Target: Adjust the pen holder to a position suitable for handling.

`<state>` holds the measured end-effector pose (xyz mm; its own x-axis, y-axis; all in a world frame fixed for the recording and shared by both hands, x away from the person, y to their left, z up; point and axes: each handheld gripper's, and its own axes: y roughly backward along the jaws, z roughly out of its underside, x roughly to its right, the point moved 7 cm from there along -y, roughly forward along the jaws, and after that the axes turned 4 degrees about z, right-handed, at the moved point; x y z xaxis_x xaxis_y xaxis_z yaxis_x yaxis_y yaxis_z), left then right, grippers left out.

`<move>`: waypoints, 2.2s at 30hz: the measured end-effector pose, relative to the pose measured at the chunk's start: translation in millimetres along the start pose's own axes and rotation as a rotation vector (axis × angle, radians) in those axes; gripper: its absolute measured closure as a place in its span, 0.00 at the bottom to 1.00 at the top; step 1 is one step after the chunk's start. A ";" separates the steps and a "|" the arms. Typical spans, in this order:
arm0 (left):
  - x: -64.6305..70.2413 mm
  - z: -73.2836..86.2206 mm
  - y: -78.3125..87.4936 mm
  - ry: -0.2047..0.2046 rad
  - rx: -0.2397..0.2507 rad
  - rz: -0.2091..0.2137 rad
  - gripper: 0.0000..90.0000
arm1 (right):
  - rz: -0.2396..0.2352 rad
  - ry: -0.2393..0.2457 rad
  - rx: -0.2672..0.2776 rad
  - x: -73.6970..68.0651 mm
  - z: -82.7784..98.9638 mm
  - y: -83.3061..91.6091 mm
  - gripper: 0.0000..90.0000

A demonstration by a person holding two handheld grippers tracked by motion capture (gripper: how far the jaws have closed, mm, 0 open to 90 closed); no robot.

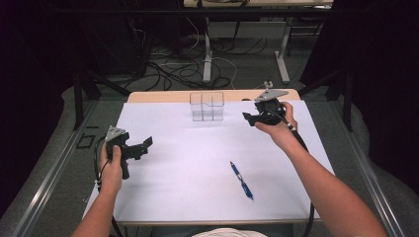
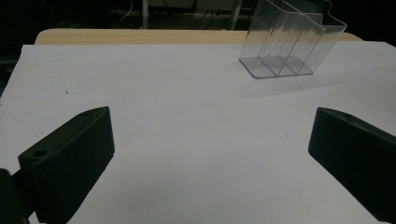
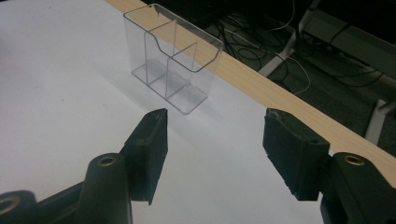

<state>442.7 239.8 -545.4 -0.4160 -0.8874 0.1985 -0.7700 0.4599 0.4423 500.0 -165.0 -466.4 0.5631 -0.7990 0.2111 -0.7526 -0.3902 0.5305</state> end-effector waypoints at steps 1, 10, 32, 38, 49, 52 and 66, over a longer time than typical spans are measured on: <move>-0.1 0.2 0.0 0.000 -0.002 0.000 0.00 | -0.002 0.017 -0.003 -1.4 -2.6 -2.4 0.44; 0.1 0.0 -0.1 0.000 0.002 0.002 0.00 | -0.031 0.208 -0.062 -15.1 -23.1 -23.9 0.43; 1.2 0.5 -0.6 0.001 0.000 0.008 0.00 | -0.114 0.527 -0.163 -41.7 -53.2 -66.9 0.50; 1.0 0.4 -0.4 0.003 -0.001 0.010 0.00 | -0.113 0.586 -0.182 -45.2 -56.1 -75.9 0.50; 1.3 0.5 -0.6 0.003 0.000 0.012 0.00 | -0.109 0.708 -0.211 -49.8 -63.6 -96.4 0.52; 1.5 1.1 -0.8 0.003 -0.003 0.013 0.00 | -0.113 0.720 -0.221 -50.2 -65.7 -101.1 0.53; 1.2 1.1 -0.3 0.010 0.000 0.014 0.00 | -0.132 0.747 -0.228 -56.4 -66.2 -132.7 0.56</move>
<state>441.9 238.6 -546.3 -0.4219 -0.8812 0.2135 -0.7640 0.4723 0.4396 590.7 -37.9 -494.4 0.7838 -0.2025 0.5871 -0.6206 -0.2925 0.7276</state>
